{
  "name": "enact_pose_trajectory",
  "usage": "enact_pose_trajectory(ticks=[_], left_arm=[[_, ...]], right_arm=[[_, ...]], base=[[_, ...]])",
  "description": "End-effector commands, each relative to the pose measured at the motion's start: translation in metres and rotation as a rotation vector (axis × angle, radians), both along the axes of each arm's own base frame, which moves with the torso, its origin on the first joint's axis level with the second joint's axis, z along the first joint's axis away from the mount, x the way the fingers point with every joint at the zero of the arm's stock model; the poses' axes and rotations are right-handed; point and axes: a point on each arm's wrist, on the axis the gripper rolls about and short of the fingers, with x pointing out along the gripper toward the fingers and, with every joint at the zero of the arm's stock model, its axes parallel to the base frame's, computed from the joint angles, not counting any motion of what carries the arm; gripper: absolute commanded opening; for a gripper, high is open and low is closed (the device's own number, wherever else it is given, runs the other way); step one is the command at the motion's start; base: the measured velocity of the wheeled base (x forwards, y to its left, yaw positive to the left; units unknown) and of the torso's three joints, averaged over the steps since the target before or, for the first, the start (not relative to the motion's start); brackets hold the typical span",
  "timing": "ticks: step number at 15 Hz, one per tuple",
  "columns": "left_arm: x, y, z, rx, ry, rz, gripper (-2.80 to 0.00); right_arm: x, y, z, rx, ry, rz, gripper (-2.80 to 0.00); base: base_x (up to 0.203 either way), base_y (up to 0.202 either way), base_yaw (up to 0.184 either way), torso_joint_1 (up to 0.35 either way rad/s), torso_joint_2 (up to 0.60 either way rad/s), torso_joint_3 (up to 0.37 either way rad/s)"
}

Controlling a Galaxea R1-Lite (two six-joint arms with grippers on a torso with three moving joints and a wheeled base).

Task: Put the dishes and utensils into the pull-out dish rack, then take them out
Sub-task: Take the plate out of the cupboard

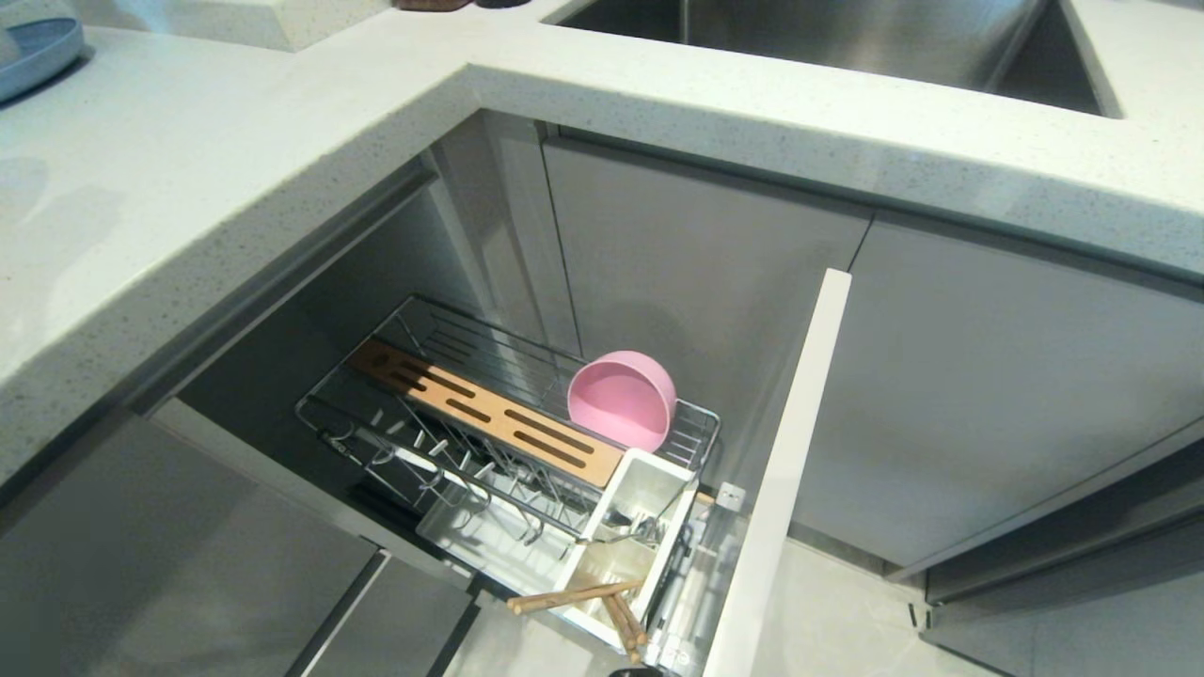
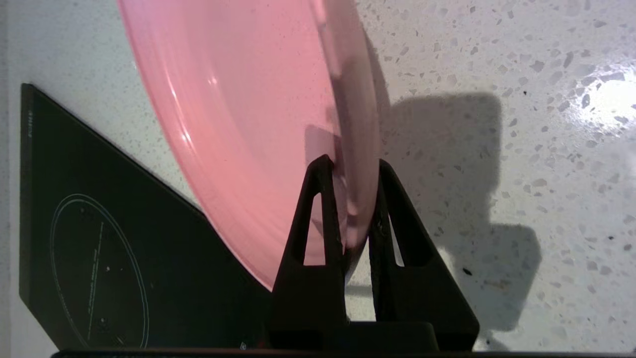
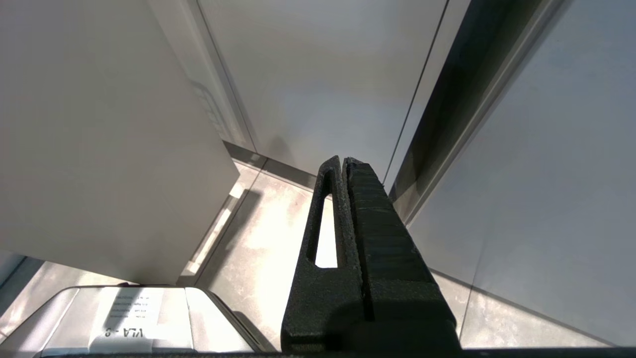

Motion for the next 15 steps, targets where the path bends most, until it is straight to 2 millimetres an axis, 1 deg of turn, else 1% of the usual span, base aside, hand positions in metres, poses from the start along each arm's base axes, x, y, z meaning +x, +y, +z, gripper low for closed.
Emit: enact_pose_trajectory(ticks=[1, 6, 7, 12, 15], left_arm=[[0.009, 0.0013, -0.0028, -0.002, 0.028, -0.006, -2.8], [0.0113, 0.0017, -0.0031, -0.002, 0.03, -0.006, -2.8], [0.0113, 0.0017, -0.0031, -0.002, 0.03, -0.006, 0.0], [0.0103, 0.0011, -0.0024, -0.007, 0.021, -0.013, 0.0], [0.0053, -0.0007, -0.001, -0.029, 0.001, -0.044, 0.0]], right_arm=[[0.0001, 0.0, -0.0004, 0.0, 0.002, -0.001, -2.8], [0.0001, 0.0, -0.0003, 0.0, 0.0, 0.001, -2.8], [0.0001, 0.0, -0.0003, 0.0, 0.0, 0.0, -2.8], [0.0001, 0.0, -0.0004, 0.0, 0.001, 0.001, -2.8], [0.0001, 0.0, -0.0005, 0.0, 0.002, 0.0, -2.8]], base=[[0.0, 0.0, 0.0, 0.0, 0.0, 0.0], [0.0, 0.0, 0.0, 0.0, 0.0, 0.0], [0.0, 0.0, 0.0, 0.0, 0.0, 0.0], [0.0, 0.0, 0.0, 0.0, 0.0, 0.0], [0.0, 0.0, 0.0, 0.0, 0.0, 0.0]])
